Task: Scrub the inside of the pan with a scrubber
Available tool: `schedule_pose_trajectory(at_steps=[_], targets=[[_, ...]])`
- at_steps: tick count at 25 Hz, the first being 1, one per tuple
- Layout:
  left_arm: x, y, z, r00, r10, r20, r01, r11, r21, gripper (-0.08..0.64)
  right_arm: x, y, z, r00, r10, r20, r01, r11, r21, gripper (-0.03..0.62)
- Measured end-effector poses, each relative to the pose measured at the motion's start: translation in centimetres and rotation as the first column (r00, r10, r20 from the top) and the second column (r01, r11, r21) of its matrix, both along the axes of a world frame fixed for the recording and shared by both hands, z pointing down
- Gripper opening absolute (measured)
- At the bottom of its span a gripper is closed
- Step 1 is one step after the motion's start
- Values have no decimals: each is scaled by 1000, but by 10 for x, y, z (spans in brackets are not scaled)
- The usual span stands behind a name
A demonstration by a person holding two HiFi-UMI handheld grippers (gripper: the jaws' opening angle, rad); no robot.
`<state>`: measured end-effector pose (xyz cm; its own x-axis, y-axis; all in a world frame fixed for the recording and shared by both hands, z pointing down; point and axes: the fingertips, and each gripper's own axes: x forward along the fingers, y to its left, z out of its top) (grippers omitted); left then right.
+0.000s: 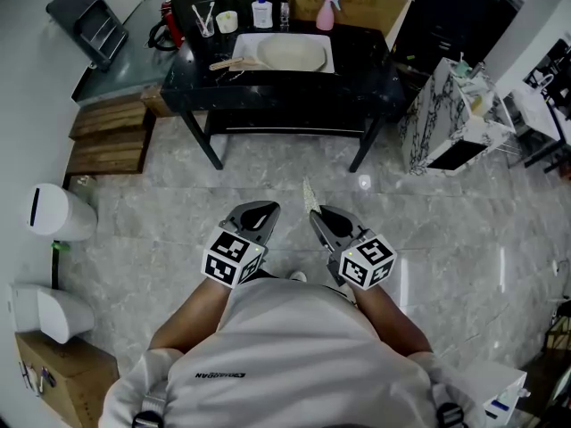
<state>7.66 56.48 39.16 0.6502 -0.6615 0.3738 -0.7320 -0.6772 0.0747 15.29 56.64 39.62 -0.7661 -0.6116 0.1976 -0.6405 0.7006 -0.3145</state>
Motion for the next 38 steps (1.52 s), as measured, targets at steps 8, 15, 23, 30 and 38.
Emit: schedule_pose_trajectory(at_steps=[8,15,23,30,38], targets=[[10,1,1,1000,-9,14,9,1000,1,15,15,-1,0,1000,7,1,-7,1000,18,66],[23,0,2,1000,-18,19,18,1000,10,15,34,-6,6,999,31,24,-31,1000,0,66],[14,-16,3,998,-45,35,44,999,17,15,34,-22,11,999,25,40,-24,999,-23,66],[11,-46,10,998,-50,27,49,999,6,15,31,-46,17,999,18,40,-17,999,-27,66],[4,-103,23,999,-30,9,30,999,-11,15,27,-107,27,998,51,30,-50,998,-41,66]])
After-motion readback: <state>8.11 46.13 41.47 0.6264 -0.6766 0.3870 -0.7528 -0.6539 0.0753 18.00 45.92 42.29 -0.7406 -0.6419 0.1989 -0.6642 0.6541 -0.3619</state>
